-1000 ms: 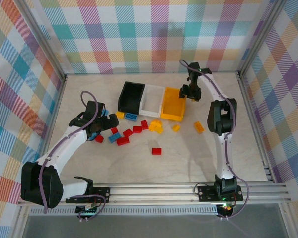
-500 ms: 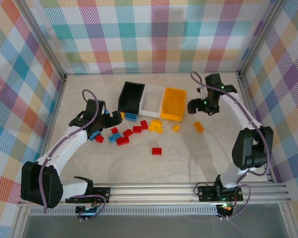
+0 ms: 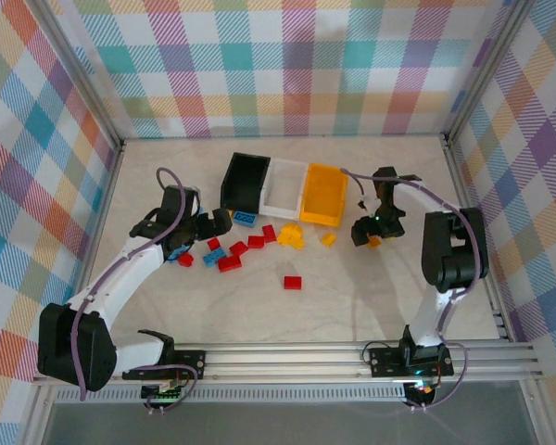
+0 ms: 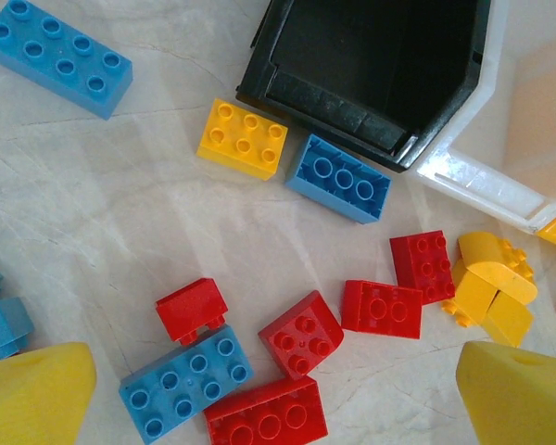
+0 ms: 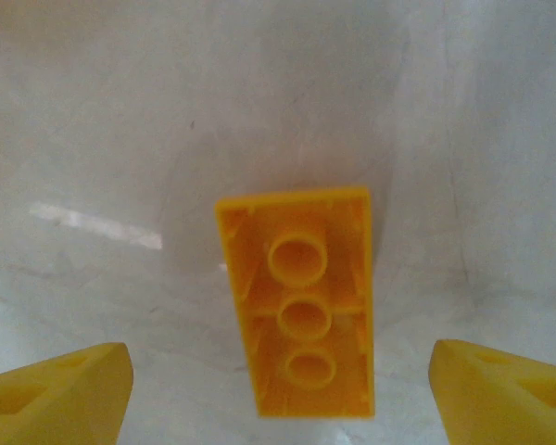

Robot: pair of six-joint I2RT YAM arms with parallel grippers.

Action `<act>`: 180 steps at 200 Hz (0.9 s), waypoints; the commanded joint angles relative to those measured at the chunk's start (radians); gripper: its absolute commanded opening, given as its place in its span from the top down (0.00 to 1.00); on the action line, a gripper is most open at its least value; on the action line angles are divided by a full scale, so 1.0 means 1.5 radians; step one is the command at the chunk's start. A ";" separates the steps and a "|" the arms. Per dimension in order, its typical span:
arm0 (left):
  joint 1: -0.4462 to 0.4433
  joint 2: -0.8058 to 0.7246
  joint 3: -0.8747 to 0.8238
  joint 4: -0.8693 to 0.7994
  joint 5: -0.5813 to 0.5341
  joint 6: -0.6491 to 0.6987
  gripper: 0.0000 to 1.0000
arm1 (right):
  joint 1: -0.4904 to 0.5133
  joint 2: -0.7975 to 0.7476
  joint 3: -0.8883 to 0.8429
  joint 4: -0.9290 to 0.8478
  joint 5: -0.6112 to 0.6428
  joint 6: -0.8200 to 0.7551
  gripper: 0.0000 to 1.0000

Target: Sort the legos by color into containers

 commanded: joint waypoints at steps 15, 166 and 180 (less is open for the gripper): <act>-0.008 -0.014 -0.003 -0.005 -0.016 -0.007 0.00 | 0.002 0.032 0.037 -0.011 0.022 -0.025 0.22; -0.008 -0.011 -0.005 -0.014 -0.013 -0.021 0.00 | 0.002 -0.096 0.028 -0.016 -0.023 0.091 0.66; -0.009 -0.009 -0.005 -0.011 -0.006 -0.020 0.00 | 0.002 -0.138 0.048 -0.020 -0.087 0.144 0.66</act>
